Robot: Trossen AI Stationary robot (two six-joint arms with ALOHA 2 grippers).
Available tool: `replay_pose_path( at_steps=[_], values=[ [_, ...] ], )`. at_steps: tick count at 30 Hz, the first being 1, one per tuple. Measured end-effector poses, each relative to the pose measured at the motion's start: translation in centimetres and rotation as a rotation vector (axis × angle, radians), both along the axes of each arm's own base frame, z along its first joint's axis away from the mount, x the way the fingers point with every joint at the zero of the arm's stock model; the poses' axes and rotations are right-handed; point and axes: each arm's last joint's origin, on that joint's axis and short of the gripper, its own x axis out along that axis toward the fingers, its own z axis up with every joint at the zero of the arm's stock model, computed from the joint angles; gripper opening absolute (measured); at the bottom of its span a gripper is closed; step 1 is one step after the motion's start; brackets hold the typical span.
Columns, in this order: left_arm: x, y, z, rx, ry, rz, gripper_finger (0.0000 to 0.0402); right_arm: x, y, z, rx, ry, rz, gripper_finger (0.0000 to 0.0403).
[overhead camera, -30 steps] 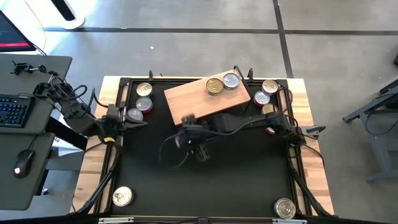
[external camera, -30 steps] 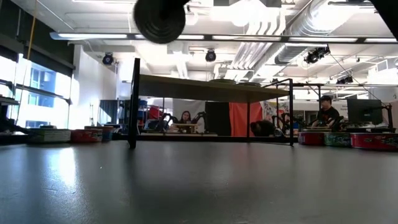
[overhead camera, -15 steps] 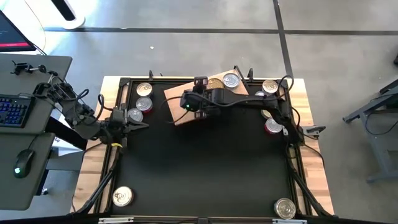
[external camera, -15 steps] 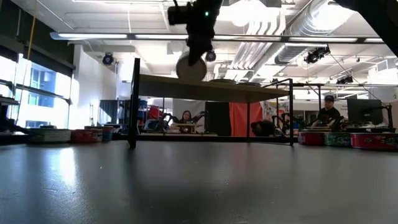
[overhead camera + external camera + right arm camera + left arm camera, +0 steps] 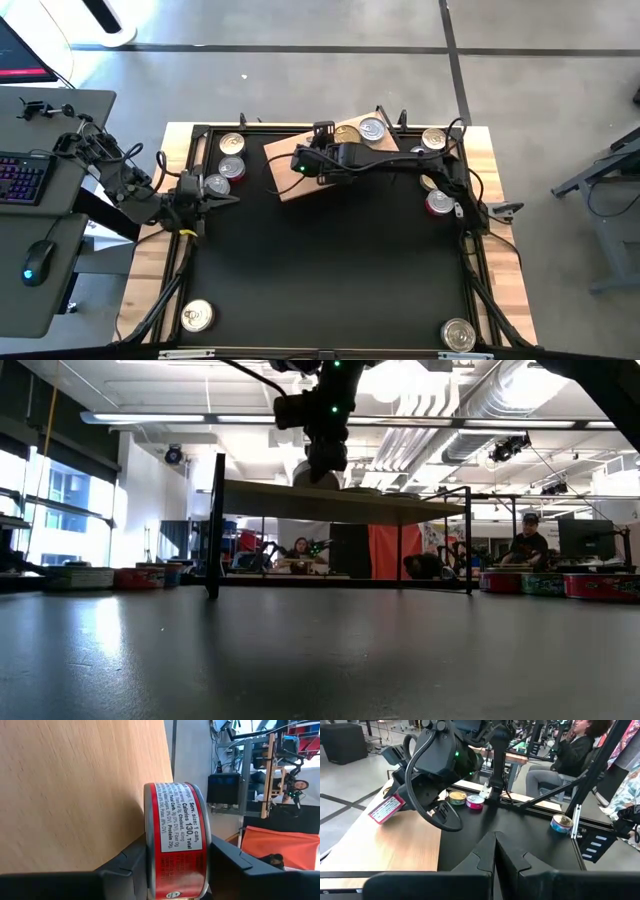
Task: Stack canned seafood by type on shelf
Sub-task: Put the bottom left red tuna can on the shelf, then stack the bottom right red tuna can on top of the red tuna can on the shelf
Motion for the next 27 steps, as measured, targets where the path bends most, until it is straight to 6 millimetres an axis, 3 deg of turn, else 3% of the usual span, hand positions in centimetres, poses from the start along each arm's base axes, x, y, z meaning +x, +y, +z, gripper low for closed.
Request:
replay_pose_path(
  at_steps=[15,27],
  values=[
    [0.1,-0.1,0.0,-0.014,-0.001,0.004,0.0,-0.1,0.6,-0.4,0.093,0.015,0.041,0.0151],
    [0.2,-0.2,-0.2,-0.002,0.009,0.006,0.0,-1.2,1.0,0.6,0.221,0.014,0.054,0.0258]
  ],
)
